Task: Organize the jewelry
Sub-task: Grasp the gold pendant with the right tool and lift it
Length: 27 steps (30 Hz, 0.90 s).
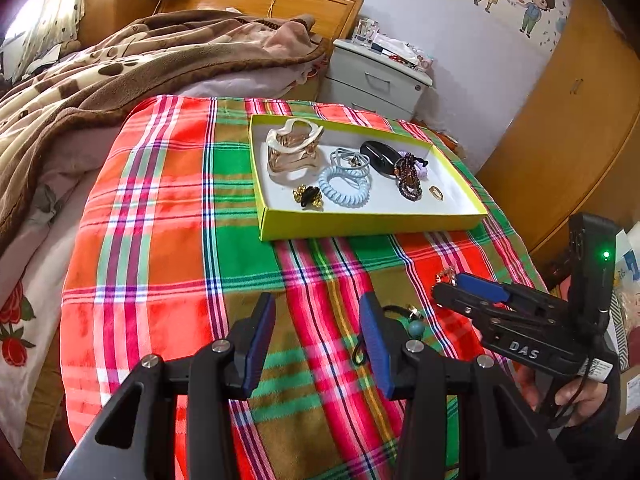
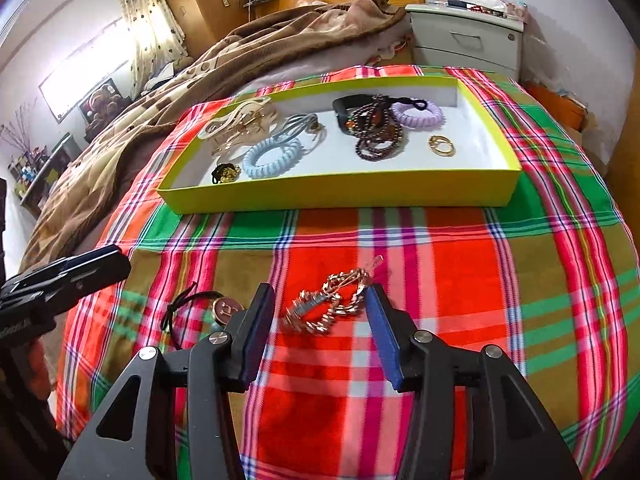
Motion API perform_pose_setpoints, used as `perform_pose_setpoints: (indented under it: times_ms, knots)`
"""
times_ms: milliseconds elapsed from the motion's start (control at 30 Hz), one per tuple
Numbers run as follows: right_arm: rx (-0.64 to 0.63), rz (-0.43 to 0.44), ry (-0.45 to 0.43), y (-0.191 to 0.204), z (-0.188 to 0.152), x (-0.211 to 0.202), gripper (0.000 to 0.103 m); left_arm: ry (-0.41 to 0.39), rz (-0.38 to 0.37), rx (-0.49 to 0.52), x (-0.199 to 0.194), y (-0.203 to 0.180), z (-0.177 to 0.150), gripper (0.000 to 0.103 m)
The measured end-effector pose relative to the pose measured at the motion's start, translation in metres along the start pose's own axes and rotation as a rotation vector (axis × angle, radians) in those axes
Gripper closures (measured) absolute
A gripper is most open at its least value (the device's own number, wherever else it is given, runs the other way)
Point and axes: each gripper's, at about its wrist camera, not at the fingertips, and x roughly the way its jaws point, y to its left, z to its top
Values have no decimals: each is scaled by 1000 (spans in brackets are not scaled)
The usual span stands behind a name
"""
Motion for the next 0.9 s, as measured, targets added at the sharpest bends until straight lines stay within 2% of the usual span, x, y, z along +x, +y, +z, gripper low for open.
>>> perform_pose_setpoints:
  times_ms: [267,467,533,567,667,900]
  knots:
    - [-88,-88,-20,12,-8,1,54,11,-21,7,2,-6,-6,58]
    - [-56,-101,-56,2,-15,-10,55,26,-31,27,6,-16,-11,58]
    - [-71,-126,-61,3,-15,-12,62,30,-35,29,8,-18,-12,58]
    - [-75,-136,-55,3,-15,-11,70,34,-35,31,8,-20,-13,58]
    - [-60,-170,-70,-2,-16,-16,74,40,-37,39,9,-23,-14,58]
    - [-101,-107,-61,1,-14,-12,74,59,-35,38,15,-25,-16,58]
